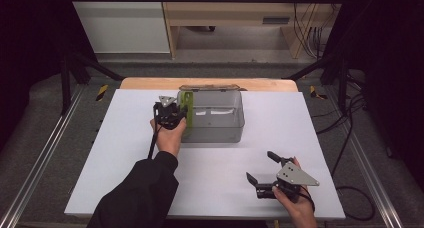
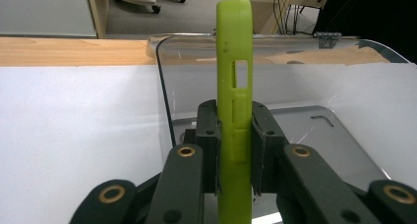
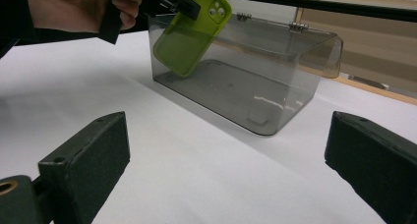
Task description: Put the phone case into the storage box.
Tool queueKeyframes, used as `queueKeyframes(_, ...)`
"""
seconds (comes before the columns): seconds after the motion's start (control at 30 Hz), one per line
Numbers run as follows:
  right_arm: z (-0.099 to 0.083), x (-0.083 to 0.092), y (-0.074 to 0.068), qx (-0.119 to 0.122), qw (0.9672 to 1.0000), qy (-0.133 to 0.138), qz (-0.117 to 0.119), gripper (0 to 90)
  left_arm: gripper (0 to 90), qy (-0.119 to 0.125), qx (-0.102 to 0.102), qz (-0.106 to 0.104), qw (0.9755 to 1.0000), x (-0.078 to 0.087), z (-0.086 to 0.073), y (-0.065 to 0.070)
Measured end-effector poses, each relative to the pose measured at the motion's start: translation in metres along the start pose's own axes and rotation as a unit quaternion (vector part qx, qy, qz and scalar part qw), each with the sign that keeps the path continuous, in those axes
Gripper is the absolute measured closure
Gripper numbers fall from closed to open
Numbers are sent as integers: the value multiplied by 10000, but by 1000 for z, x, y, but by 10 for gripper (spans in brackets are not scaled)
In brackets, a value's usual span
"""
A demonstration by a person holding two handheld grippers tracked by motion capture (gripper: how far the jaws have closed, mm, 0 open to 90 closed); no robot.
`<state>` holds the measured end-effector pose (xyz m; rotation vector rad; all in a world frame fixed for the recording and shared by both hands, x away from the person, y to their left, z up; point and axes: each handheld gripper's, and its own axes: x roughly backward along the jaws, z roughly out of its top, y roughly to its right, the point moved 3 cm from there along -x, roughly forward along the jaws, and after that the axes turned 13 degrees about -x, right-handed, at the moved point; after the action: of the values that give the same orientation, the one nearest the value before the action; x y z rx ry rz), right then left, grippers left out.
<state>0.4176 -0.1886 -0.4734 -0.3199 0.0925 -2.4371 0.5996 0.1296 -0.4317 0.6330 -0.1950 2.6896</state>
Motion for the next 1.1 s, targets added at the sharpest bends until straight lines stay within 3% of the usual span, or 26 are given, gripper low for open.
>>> queueKeyframes(0.47, -1, 0, -1, -6, 10000, -32, 7, 34, 773, -65, 126, -57, 9999, 1, 1, -1)
queueKeyframes(0.67, -1, -1, -1, -4, 10000, -49, 5, 33, 772, -104, -28, 3, 9999, 1, 1, 0)
queueKeyframes(1.1, 0, 0, 0, -28, 10000, -31, -16, 33, 771, -236, 68, 31, 9997, 1, 3, -1)
